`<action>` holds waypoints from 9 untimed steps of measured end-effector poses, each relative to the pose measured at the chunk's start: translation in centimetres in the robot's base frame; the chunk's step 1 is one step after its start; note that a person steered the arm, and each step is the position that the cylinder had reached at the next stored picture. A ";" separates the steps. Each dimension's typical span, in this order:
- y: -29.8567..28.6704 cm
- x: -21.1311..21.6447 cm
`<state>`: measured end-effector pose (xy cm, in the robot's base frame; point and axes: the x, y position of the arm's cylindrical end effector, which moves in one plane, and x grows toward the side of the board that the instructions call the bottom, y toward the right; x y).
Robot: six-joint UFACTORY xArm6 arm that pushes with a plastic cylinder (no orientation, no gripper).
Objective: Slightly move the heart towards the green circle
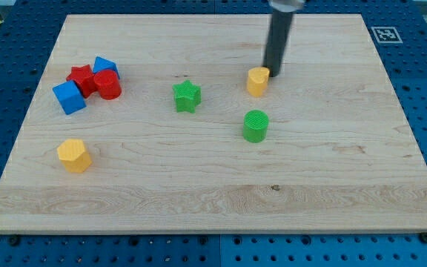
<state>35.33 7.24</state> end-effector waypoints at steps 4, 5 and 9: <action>5.6 -6.5; 9.3 -2.5; 5.0 26.4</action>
<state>61.77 12.21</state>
